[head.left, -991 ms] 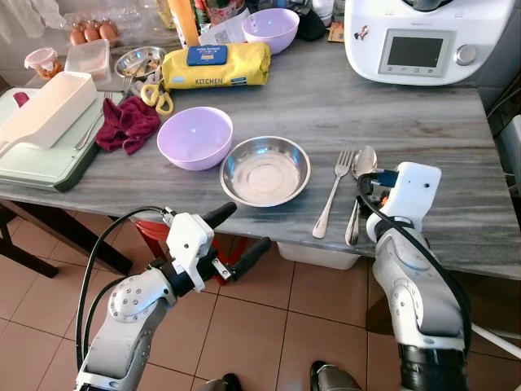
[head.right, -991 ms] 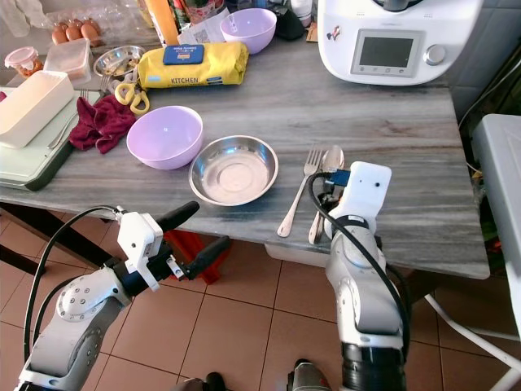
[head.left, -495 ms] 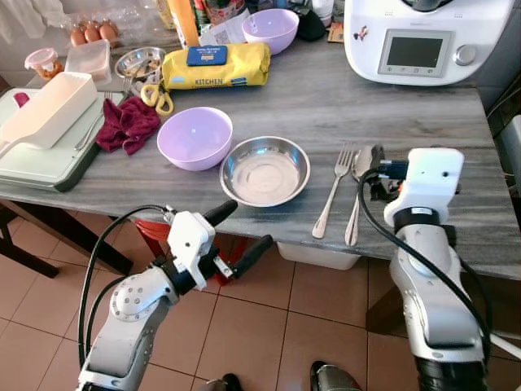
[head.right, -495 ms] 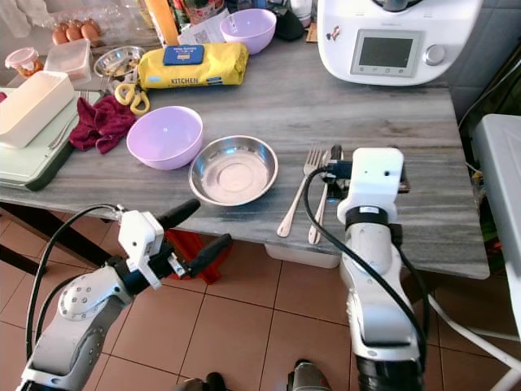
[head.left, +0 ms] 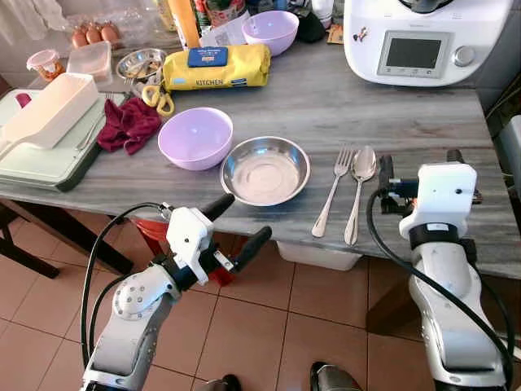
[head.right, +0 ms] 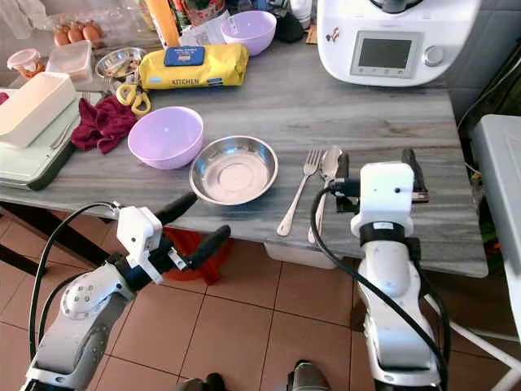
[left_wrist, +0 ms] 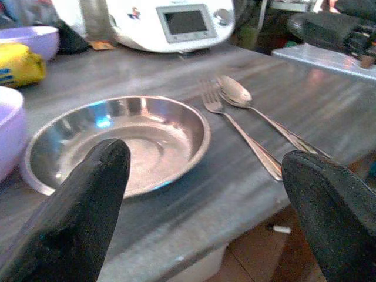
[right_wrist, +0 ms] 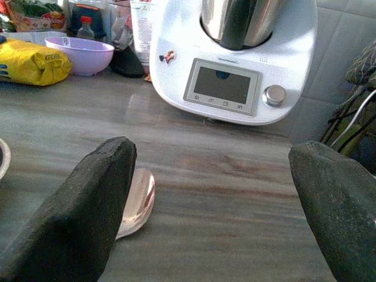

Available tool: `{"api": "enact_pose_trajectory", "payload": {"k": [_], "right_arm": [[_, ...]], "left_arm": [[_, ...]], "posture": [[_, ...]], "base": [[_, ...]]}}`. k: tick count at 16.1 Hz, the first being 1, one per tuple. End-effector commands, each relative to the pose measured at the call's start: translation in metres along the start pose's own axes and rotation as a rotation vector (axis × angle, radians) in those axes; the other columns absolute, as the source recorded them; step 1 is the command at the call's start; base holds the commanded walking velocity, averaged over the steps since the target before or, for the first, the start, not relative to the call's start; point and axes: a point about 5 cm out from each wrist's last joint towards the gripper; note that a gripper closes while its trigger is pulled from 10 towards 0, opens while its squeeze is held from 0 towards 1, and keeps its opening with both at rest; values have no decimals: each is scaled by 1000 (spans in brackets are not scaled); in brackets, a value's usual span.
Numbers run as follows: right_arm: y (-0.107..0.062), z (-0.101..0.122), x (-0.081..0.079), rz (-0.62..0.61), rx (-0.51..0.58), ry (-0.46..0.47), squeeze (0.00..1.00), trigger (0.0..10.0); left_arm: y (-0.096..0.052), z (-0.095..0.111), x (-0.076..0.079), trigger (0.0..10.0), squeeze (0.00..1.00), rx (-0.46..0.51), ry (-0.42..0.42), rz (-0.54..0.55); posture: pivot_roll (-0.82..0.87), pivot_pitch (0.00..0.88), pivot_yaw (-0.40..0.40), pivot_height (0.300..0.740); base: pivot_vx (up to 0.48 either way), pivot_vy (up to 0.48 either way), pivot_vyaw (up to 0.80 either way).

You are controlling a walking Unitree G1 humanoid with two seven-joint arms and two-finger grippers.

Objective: Setting the table

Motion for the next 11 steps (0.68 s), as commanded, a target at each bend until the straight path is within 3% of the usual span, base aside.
{"api": "enact_pose_trajectory", "payload": {"k": [1, 4, 6, 8, 9, 10, 11], "right_arm": [[-3, 4, 0, 7, 26, 3, 1000, 10000], [-4, 3, -1, 6, 23, 10, 1000, 10000], [-4, 3, -2, 5, 28, 21, 1000, 10000], [-4, 4, -4, 6, 31, 23, 1000, 10000], [-4, 4, -5, 8, 31, 28, 863, 10000], [-5, 3, -5, 11, 24, 31, 510, 10000], [-6, 1, -5, 8, 13, 41, 35, 10000]], "left_arm": [[-3, 2, -10, 10000, 0, 8, 13, 78], [1, 5, -19, 10000, 0, 29, -7, 199], [5, 2, -30, 10000, 0, 2, 21, 343], [7, 2, -35, 10000, 0, -8, 39, 401], [8, 1, -42, 10000, 0, -31, 64, 494], [7, -1, -47, 10000, 0, -49, 38, 549], [6, -3, -51, 10000, 0, -69, 40, 603]], "posture": [[-151, 174, 98, 740], [-147, 168, 96, 740], [-144, 164, 97, 740], [-143, 164, 99, 740], [-141, 164, 99, 740], [-142, 164, 99, 740], [-144, 163, 99, 740]], "base": [[0, 0, 0], [0, 0, 0], [0, 0, 0], [0, 0, 0], [0, 0, 0], [0, 0, 0], [0, 0, 0]]}}
Point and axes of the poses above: a point about 5 cm out from each wrist's last joint towards the gripper, its own y axis pointing out of the wrist towards the gripper, its own z axis along the axis of the wrist's last joint, x = y × z, and after that the axes turned 2 degrees about y, right-handed
